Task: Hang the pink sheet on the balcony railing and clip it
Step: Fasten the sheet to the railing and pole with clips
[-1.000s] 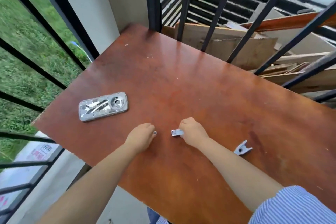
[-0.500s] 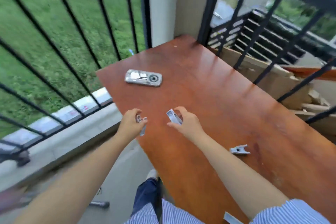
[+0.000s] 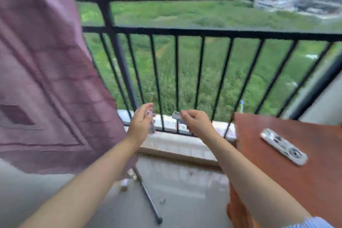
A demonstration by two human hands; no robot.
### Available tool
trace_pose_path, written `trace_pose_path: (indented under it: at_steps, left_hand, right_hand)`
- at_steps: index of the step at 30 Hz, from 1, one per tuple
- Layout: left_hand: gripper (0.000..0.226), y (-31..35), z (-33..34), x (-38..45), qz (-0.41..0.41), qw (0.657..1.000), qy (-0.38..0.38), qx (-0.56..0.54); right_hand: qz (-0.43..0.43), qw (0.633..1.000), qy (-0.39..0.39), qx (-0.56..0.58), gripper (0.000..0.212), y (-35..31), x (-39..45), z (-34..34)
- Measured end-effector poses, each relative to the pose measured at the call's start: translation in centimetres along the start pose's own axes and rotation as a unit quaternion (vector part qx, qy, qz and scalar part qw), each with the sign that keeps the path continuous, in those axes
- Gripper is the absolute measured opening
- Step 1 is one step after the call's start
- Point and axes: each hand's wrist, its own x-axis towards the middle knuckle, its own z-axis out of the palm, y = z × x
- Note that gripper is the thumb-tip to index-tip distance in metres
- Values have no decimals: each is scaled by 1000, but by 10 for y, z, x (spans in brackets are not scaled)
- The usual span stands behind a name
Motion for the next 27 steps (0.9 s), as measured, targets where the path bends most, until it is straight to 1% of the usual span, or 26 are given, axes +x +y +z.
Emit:
trace_pose_path:
  at_steps: [2,4,5,6,8,10,11,12,13,15,17,18,20,22,23,25,27]
  left_hand:
    - [39,12,-40,12,13,998,52,-38]
    - [31,27,-77,22,33,994,97,-40]
    - [28,34,-94,28,38,993,109,-30]
    - [22,41,-109,33,42,992,116,-19]
    - [14,52,-134,49,56,986,152,25]
    - [14,59,-155,72,83,966,223,103]
    - [12,63,-163,85,93,951,256,145]
    - [5,70,-171,97,103,937,281,182]
    - [5,77,-177,108,115,921,301,219]
    - [18,91,-188,128,139,891,323,286]
    - [24,103,-195,146,145,877,334,314]
    - [26,107,-199,154,137,876,344,310]
    - [30,110,-202,164,104,879,362,292]
    - [30,107,-202,172,84,872,377,300]
    - [28,105,-201,175,77,864,388,312]
    - [23,103,-198,180,67,849,412,323]
    - [19,103,-196,183,60,840,430,326]
  right_hand:
    - [-20,999,-27,12,41,-35,32,24]
    - [-46,996,-60,36,51,-72,60,46]
    - [-64,994,-76,43,53,-90,72,56]
    - [-87,991,-92,44,51,-106,84,65]
    - [-149,983,-109,23,38,-133,107,80]
    - [-198,975,-102,17,24,-157,130,91]
    - [-210,972,-100,22,21,-168,142,96]
    - [-218,970,-103,21,23,-179,154,100]
    - [-229,967,-112,5,31,-189,164,103]
    - [-268,949,-158,-43,49,-209,184,109]
    - [-287,932,-222,-28,62,-226,201,115]
    - [-288,927,-241,-12,64,-232,209,119]
    - [-306,915,-264,17,56,-240,224,129]
    - [-333,898,-283,48,40,-242,239,140]
    - [-340,892,-291,63,30,-241,246,145]
    - [-344,888,-297,75,4,-240,259,152]
    - [-340,885,-306,88,20,-238,269,156]
